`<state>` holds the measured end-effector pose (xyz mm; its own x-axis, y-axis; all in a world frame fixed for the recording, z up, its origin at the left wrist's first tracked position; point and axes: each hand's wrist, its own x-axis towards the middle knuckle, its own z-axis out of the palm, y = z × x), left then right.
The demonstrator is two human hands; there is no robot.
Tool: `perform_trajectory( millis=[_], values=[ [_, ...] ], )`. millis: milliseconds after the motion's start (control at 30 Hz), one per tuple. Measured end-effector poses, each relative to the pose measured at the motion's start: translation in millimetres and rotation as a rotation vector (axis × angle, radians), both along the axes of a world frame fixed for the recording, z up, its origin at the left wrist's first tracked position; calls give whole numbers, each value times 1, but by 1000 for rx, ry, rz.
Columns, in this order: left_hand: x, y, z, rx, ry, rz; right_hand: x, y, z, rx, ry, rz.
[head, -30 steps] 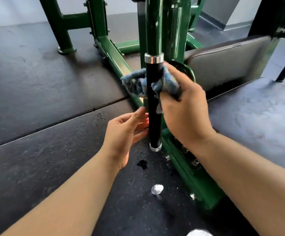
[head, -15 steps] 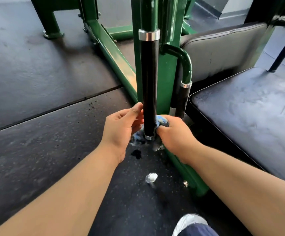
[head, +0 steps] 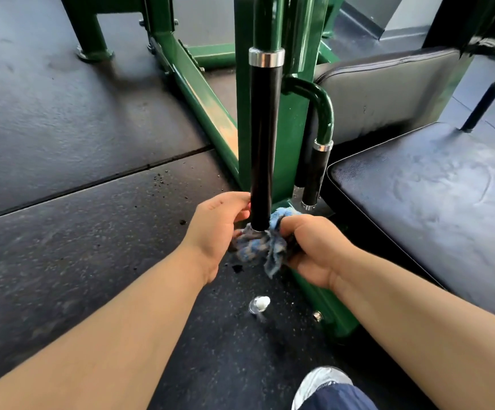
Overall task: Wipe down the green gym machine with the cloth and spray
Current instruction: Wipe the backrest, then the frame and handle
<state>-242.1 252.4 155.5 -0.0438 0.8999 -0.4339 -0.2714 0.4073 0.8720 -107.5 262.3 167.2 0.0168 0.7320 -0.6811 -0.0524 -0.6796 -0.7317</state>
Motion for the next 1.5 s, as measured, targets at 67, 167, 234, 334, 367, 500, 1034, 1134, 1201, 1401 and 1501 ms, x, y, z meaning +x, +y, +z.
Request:
perform_trajectory(
  millis=[67,167,234,334,367,500,1034,1134,1201,1401,1501],
  values=[
    [0,-3,0,-67,3,-208,0,-4,6,-16,63,48],
    [-4,-14,5,-261,-53,-395,13,-12,16,49,92,68],
    [-9,-20,10,-314,18,-425,25,-17,18,134,-13,-9],
    [-13,-19,27,-233,126,-344,34,-28,20,398,-144,-55],
    [-15,-15,32,-172,102,-285,32,-32,20,485,-140,-6],
    [-18,-10,56,6,-83,-224,9,-38,25,718,-241,222],
    [-33,5,57,248,-214,53,-29,30,88,1539,-683,95],
    [-39,9,47,147,-308,-11,2,9,23,1435,-814,375],
    [-39,5,35,79,-269,-81,25,-12,-17,1284,-930,577],
    [-25,4,26,55,-238,-99,-13,16,57,1495,-794,246],
    [-24,2,28,64,-256,-110,-23,26,73,1654,-846,198]
  ],
)
